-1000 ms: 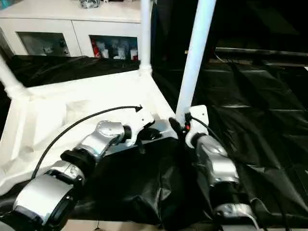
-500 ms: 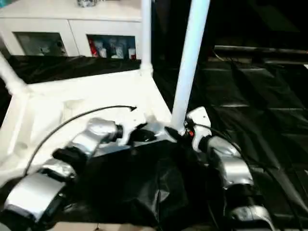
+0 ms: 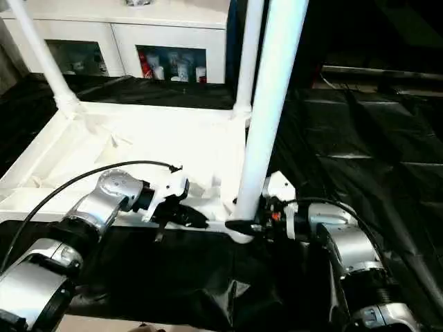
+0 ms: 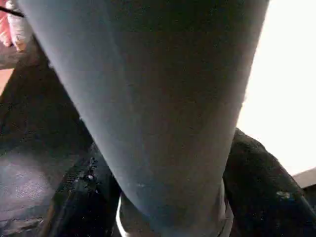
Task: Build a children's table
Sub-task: Rotate leg to tighten
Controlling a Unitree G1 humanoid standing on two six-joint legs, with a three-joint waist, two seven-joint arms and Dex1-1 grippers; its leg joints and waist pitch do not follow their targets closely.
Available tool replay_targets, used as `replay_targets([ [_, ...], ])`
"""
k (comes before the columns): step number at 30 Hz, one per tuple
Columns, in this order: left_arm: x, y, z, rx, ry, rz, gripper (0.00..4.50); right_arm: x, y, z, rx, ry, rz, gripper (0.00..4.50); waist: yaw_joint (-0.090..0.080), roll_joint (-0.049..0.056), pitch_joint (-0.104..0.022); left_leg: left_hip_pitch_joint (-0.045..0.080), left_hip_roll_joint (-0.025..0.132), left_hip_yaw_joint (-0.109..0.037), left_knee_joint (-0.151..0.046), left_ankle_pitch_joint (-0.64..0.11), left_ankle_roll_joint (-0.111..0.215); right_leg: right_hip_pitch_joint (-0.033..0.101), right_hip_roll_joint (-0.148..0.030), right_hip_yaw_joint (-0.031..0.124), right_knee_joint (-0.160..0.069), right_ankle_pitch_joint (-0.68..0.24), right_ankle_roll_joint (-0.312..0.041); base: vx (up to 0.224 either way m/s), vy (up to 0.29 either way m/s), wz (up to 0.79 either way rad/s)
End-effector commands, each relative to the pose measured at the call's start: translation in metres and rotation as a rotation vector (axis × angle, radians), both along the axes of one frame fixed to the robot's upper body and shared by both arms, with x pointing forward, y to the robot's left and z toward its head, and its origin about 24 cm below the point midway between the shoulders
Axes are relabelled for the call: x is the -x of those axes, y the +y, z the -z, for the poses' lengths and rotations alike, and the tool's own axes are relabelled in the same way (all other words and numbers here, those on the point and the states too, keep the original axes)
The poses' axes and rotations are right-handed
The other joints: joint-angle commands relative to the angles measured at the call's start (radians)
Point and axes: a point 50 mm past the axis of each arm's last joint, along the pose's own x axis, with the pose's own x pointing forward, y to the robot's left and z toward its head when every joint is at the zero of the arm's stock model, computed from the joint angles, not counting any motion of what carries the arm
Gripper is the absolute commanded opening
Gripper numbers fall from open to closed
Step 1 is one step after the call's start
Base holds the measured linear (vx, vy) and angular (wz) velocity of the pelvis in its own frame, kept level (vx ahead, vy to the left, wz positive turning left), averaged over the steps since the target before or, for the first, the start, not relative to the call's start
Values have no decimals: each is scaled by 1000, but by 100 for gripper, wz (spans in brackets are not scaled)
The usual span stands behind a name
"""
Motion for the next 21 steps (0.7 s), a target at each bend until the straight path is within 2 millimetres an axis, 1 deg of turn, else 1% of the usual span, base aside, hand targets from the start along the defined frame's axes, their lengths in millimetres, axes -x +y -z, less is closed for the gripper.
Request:
replay_targets([
  [1, 1, -2, -5, 20, -4, 26, 0, 2, 0, -1, 8, -4, -28, 254, 1, -17, -58, 16, 34, -12, -62, -220, 68, 49, -56, 38, -69, -203, -248, 0, 0, 0],
  [2, 1, -2, -5, 21, -3, 26, 0, 2, 0, -1, 6, -2, -30, 254, 1, -16, -58, 17, 35, -12, -62, -214, 68, 48, -55, 39, -68, -194, -248, 0, 0, 0],
  [3, 1, -2, -5, 21, -3, 25, 0, 2, 1, -1, 5, -1, -31, 242, 1, -16, -58, 16, 34, -12, -61, -209, 69, 49, -55, 38, -66, -186, -249, 0, 0, 0],
  [6, 1, -3, -5, 27, -8, 16, 0, 3, 2, 1, -12, 8, -10, 238, 1, -16, -60, 13, 32, -11, -58, -187, 80, 50, -54, 38, -63, -145, -257, 0, 0, 0],
  [8, 0, -5, -5, 32, -14, 2, 0, 3, 3, 2, -24, 17, 7, 237, 1, -17, -60, 13, 31, -12, -58, -188, 82, 51, -55, 37, -64, -155, -255, 0, 0, 0],
  [9, -2, -7, -4, 38, -31, -32, 0, 2, 4, 5, -42, 18, 63, 237, 1, -19, -59, 13, 32, -11, -59, -191, 80, 50, -55, 38, -66, -168, -251, 0, 0, 0],
  [11, -3, -9, -4, 40, -40, -49, 0, 1, 4, 6, -50, 15, 97, 236, 0, -18, -57, 14, 32, -13, -61, -204, 69, 49, -55, 37, -69, -203, -243, 0, 0, 0],
  [13, -9, -12, -3, 29, -73, -129, 0, -4, 6, 13, -53, 32, 227, 236, -2, -17, -55, 17, 32, -14, -64, -230, 55, 46, -56, 37, -74, -250, -230, 0, 0, 0],
  [14, -9, -12, -3, 29, -73, -130, 0, -4, 6, 14, -53, 32, 227, 236, -6, -18, -54, 16, 31, -15, -66, -241, 47, 46, -55, 37, -77, -278, -219, 0, 0, 0],
  [15, -19, -19, -2, 24, -111, -262, 0, -10, 8, 27, -25, 43, 411, 236, -10, -15, -52, 18, 29, -16, -67, -257, 32, 39, -55, 38, -82, -315, -205, 0, 0, 0],
  [16, -20, -21, -3, 27, -116, -282, 0, -11, 9, 29, -18, 43, 440, 236, -13, -14, -51, 23, 28, -16, -68, -279, 22, 35, -55, 38, -86, -341, -200, 0, 0, 0],
  [17, -23, -24, -3, 33, -128, -324, 0, -12, 10, 34, -4, 44, 502, 236, -17, -18, -49, 21, 26, -20, -71, -292, 5, 39, -57, 36, -89, -383, -183, 0, 0, 0],
  [18, -25, -30, -4, 40, -141, -367, 0, -14, 12, 39, 10, 48, 575, 236, -20, -18, -50, 21, 25, -23, -73, -298, 2, 42, -57, 35, -94, -401, -167, 0, 0, 0],
  [19, -25, -31, -4, 40, -142, -371, 0, -14, 12, 39, 10, 48, 580, 236, -22, -18, -50, 22, 26, -21, -73, -302, 3, 38, -57, 37, -95, -401, -164, 0, 0, 0],
  [20, -27, -36, -4, 45, -151, -401, 0, -15, 15, 42, 17, 52, 633, 236, -27, -18, -50, 22, 25, -21, -73, -307, 5, 36, -56, 39, -95, -389, -168, 0, 0, 0],
  [21, -29, -44, -4, 47, -165, -450, 0, -19, 19, 45, 16, 57, 713, 235, -31, -15, -50, 22, 25, -22, -73, -311, 5, 36, -56, 39, -95, -382, -171, 0, 0, 0],
])
